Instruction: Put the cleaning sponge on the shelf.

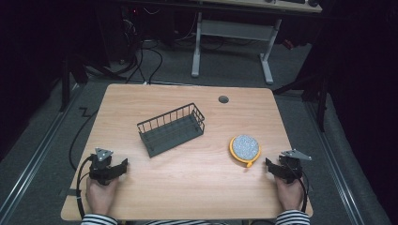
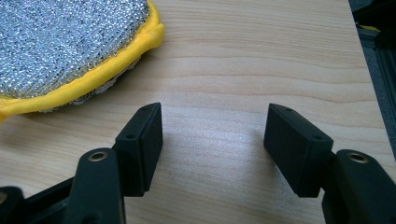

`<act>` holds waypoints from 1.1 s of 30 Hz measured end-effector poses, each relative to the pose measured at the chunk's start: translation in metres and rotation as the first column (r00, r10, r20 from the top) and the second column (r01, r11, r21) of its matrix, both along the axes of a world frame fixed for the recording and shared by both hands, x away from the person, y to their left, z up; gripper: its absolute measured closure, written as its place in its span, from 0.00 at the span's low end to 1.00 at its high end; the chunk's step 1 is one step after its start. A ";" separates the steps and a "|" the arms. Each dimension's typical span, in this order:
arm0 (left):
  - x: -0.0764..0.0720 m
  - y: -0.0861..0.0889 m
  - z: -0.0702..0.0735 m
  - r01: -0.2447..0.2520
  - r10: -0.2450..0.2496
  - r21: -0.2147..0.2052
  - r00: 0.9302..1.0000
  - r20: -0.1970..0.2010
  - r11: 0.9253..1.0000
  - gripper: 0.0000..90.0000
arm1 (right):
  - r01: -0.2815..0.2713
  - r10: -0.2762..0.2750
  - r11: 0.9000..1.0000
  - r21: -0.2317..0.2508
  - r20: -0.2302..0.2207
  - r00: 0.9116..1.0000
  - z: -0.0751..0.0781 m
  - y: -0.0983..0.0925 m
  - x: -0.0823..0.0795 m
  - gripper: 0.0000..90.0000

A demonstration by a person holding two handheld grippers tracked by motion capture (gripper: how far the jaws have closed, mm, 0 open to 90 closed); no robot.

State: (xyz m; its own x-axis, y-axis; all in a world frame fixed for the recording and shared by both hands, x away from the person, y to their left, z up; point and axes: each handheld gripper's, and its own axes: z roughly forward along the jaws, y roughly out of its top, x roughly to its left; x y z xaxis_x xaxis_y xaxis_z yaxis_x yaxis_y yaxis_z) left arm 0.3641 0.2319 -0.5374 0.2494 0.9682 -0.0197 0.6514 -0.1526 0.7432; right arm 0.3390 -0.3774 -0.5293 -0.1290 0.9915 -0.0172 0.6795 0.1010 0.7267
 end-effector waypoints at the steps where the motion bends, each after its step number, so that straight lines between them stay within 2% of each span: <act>1: 0.000 0.000 0.000 0.000 0.000 0.000 1.000 0.000 1.000 0.32 | 0.000 0.000 1.000 0.000 0.000 1.000 0.000 0.000 0.000 0.42; 22: 0.001 -0.001 0.001 0.017 -0.017 0.005 1.000 -0.014 1.000 0.27 | -0.018 0.018 1.000 0.000 0.003 1.000 0.000 0.001 -0.002 0.39; 28: 0.000 0.002 0.002 -0.010 0.009 -0.053 1.000 -0.017 0.999 0.30 | -0.021 0.021 1.000 0.000 0.001 1.000 0.000 0.001 -0.002 0.38; 33: -0.003 0.002 0.007 -0.001 -0.001 -0.080 1.000 -0.018 0.997 0.31 | -0.022 0.022 1.000 -0.001 0.001 1.000 0.000 0.001 -0.001 0.38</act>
State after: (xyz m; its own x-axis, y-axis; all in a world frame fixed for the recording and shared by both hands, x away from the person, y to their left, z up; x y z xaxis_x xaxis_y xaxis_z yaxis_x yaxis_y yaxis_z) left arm 0.3607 0.2339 -0.5305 0.2484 0.9633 -0.1016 0.6646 -0.0932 0.7414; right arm 0.3376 -0.3764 -0.5296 -0.1512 0.9883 -0.0186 0.6762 0.1172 0.7273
